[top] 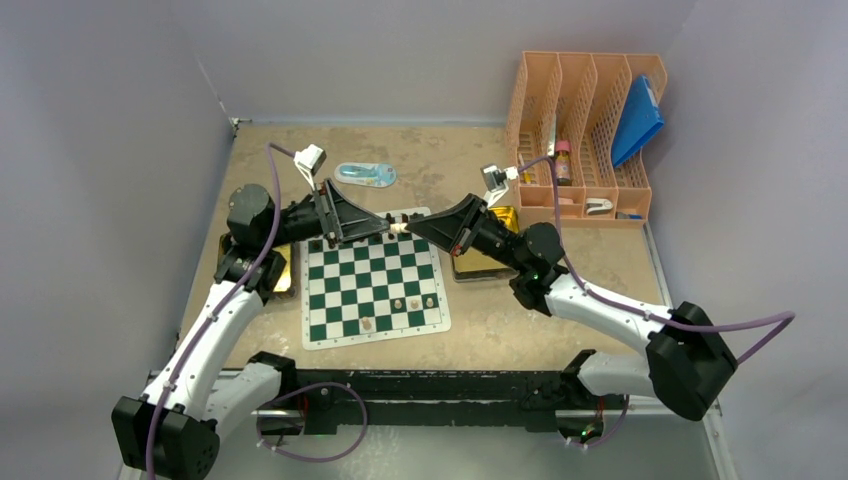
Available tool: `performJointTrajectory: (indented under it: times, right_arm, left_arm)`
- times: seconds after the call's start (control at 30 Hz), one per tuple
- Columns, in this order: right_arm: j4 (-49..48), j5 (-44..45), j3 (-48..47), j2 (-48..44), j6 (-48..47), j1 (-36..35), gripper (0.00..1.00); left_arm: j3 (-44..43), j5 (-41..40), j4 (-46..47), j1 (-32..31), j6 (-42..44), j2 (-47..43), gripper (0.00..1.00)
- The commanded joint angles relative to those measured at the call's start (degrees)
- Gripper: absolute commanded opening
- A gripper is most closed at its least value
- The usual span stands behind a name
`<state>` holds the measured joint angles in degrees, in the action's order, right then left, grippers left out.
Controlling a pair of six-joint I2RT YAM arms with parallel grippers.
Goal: Set up the chess pieces on the board
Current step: Pick up the chess piece from the storage box.
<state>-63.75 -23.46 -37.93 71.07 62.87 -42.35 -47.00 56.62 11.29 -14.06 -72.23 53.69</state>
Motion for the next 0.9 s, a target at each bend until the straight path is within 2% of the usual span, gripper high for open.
performJointTrajectory:
  times: [0.0,0.17,0.33,0.47,0.6,0.7,0.77,0.87]
  right_arm:
    - [-5.5,0.2,-0.3,-1.1,1.2,0.1,0.00]
    - [-5.5,0.9,0.4,-1.3,1.2,0.1,0.00]
    - [-5.4,1.0,0.4,-1.1,1.3,0.1,0.00]
    - [-5.1,1.0,-0.2,-0.9,1.3,0.1,0.00]
    - [-5.0,0.8,-0.6,-0.5,1.2,0.1,0.00]
    - [-5.6,0.9,-0.2,-0.1,1.3,0.1,0.00]
    - [-4.3,1.2,-0.3,-0.1,1.0,0.1,0.00]
    - [2.9,3.5,-1.3,-1.2,-3.4,0.1,0.00]
  left_arm:
    - [0.5,0.1,3.1,-0.3,-0.7,-0.1,0.28]
    - [0.7,0.5,3.0,-0.3,-1.2,-0.5,0.17]
    - [0.2,0.4,1.7,-0.3,-0.9,-0.5,0.28]
    - [0.1,1.0,3.2,-0.3,-1.7,0.1,0.27]
    - [0.2,1.5,3.9,-0.3,-2.0,0.2,0.17]
    - [0.2,1.5,2.6,-0.3,-0.7,0.3,0.01]
    - [-0.6,0.9,-0.4,-0.3,1.5,0.2,0.00]
    - [-3.2,-2.4,-9.4,-0.3,7.7,0.0,0.00]
